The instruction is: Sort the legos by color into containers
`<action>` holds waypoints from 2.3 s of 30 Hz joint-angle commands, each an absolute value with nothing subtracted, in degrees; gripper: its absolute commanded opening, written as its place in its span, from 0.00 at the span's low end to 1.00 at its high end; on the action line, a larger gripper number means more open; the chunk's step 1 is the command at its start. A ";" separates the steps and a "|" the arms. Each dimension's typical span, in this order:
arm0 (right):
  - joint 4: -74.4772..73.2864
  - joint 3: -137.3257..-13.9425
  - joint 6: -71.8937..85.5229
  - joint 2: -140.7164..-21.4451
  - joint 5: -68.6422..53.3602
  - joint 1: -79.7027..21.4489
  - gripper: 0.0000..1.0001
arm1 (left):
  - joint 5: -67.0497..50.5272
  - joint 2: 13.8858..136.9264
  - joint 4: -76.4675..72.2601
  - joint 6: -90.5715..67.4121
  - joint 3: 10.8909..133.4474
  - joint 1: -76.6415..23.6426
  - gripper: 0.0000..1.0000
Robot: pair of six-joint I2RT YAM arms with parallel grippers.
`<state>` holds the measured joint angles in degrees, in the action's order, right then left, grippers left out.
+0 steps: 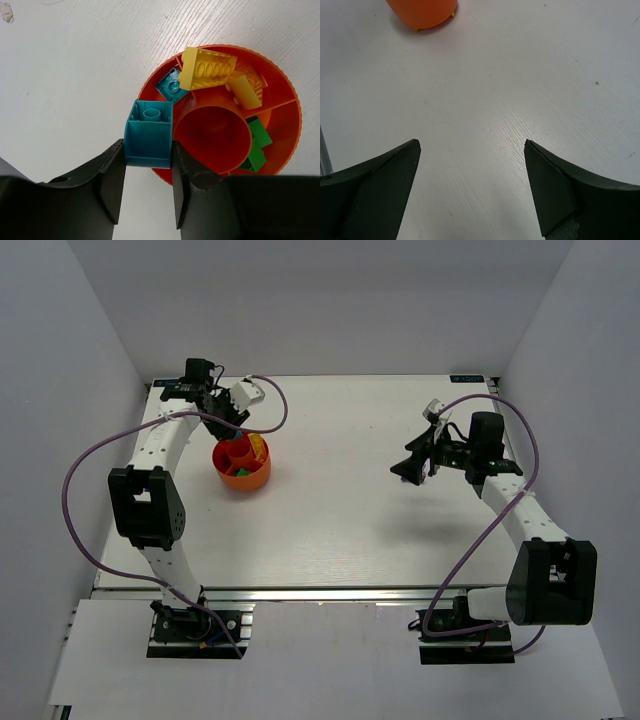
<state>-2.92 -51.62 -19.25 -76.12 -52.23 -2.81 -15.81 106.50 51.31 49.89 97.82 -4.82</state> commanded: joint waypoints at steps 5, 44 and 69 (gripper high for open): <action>-1.14 -51.33 -18.98 -74.79 -53.70 -2.29 0.89 | -15.56 103.80 50.45 49.13 96.50 -4.66 0.59; -44.21 -71.55 -75.29 -90.26 -39.46 -0.88 0.89 | -53.44 70.94 -27.06 -46.94 42.38 -6.42 0.98; -32.87 -76.19 -82.97 -105.46 -31.91 -3.08 0.89 | -51.76 59.41 -20.04 -34.81 37.88 -6.42 0.80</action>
<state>-33.98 -73.01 -81.71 -104.25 -33.52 -2.66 -51.48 60.93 -20.82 -37.54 38.09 -6.24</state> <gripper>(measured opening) 0.894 0.796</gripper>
